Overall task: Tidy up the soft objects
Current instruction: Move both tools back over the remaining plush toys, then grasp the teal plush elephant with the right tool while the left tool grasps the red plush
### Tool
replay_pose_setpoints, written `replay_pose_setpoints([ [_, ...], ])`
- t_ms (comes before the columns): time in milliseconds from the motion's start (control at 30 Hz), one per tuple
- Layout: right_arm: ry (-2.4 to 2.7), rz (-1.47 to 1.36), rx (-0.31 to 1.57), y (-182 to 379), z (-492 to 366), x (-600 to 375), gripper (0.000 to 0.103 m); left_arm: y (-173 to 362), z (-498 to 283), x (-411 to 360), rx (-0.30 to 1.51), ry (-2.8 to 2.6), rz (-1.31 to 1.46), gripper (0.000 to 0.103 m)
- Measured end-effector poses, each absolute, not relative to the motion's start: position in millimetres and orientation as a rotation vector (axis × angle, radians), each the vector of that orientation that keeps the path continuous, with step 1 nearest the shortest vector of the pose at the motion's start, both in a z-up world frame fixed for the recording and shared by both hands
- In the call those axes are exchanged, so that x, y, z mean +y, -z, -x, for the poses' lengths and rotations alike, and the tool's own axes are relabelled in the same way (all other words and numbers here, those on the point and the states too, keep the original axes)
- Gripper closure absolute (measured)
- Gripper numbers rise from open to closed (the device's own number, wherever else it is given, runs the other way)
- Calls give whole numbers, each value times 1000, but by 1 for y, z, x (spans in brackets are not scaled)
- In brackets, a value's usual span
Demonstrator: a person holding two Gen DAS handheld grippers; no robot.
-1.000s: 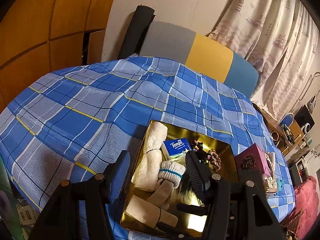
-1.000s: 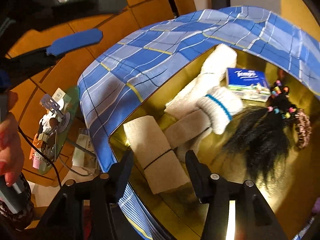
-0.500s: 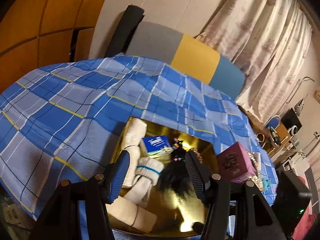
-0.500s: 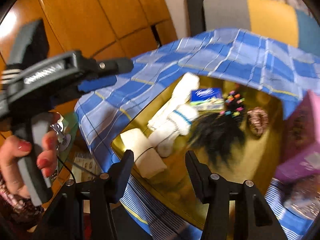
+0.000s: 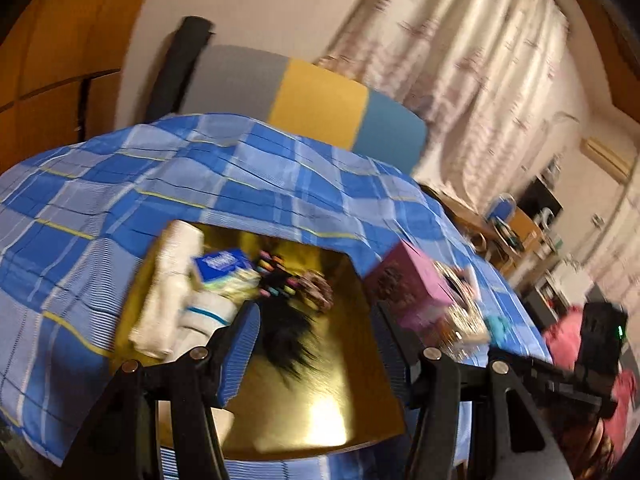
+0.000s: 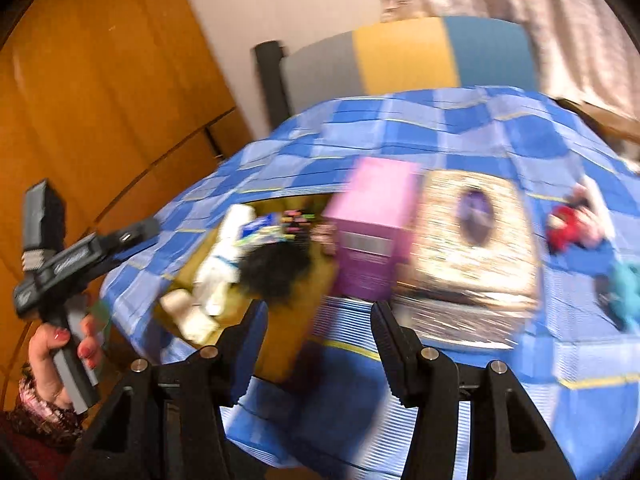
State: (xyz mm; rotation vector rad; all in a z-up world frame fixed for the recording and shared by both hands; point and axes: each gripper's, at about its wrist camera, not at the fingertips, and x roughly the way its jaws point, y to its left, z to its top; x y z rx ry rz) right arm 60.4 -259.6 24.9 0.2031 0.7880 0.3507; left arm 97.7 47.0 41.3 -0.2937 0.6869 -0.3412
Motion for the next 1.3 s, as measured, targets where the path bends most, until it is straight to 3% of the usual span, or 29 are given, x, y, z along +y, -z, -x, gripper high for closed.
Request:
replay_pose_setpoints([
  [400,38,-267,925,30,-57,-421,46,-17,-61,-63,772,604,143,44],
  [633,184,-254,893,24,-76,-502,33,-9,-53,-121,837,687,51,44],
  [900,144,-119,864,19,-117,-530,19,-4,-52,-164,883,732,-8,44],
  [1133,61,171,941,57,-151,-517,16,-6,-56,-192,904,734,-45,44],
  [1300,55,212,914,77,-158,-521,20,-8,-66,-218,926,734,-67,44],
])
